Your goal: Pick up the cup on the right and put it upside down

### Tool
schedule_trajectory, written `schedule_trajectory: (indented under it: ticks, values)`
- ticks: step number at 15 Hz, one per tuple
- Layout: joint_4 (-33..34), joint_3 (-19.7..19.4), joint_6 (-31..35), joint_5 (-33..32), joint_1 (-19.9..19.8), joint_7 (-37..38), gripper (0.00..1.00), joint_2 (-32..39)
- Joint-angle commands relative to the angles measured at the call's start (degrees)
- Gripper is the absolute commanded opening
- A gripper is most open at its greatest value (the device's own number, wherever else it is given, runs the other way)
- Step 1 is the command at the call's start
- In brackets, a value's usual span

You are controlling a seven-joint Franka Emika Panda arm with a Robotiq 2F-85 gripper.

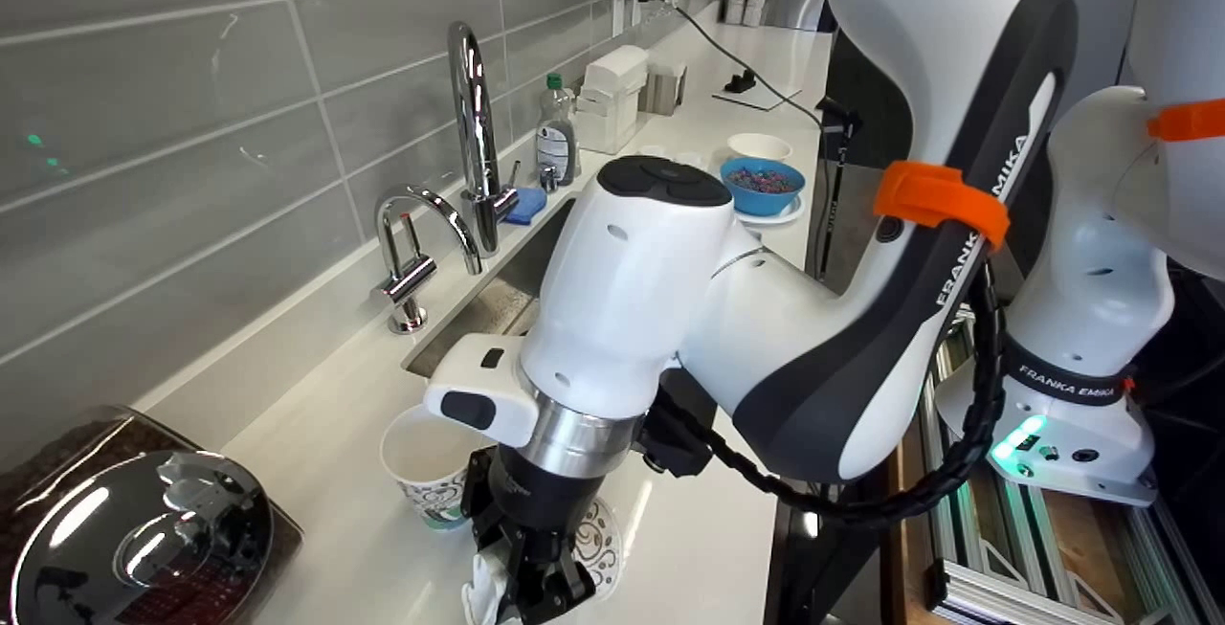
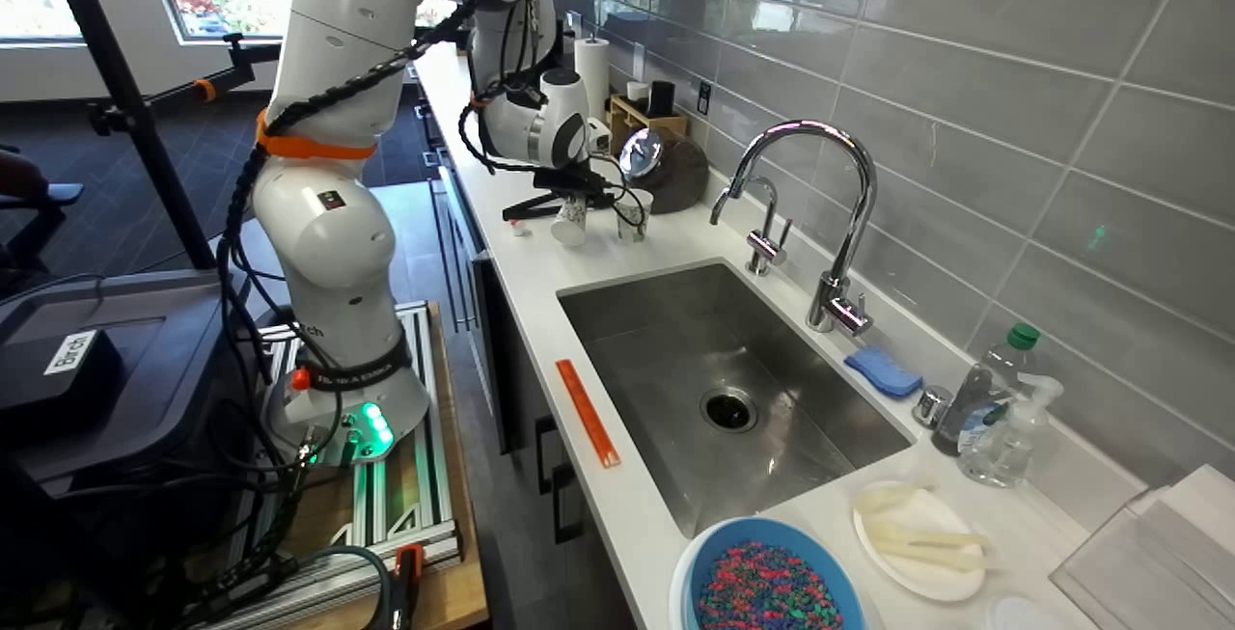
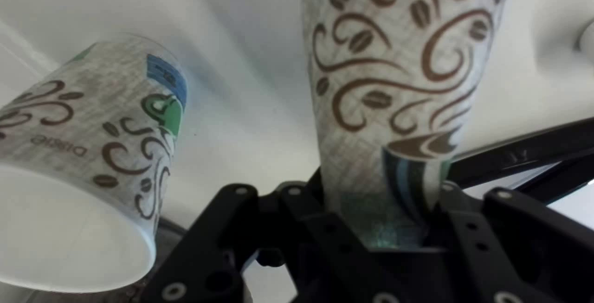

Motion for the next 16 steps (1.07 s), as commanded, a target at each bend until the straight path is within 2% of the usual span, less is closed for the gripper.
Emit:
schedule_trajectory:
  ticks: [1,7,11,16]
  values:
    - [-2.37,1.62,5.27,0.65,-1.57,-1.4,0.32,-0.46]
    - [-3.0,2.32,15.57,-0.99,-2.19,-1.48,0.37,2.18]
    - [-2.55,2.12,21.27,-1.9,-1.98,-0.86,0.27,4.72]
    - [-2.19,1.25,27.42,-2.49,-1.07,-0.34,0.25,7.2]
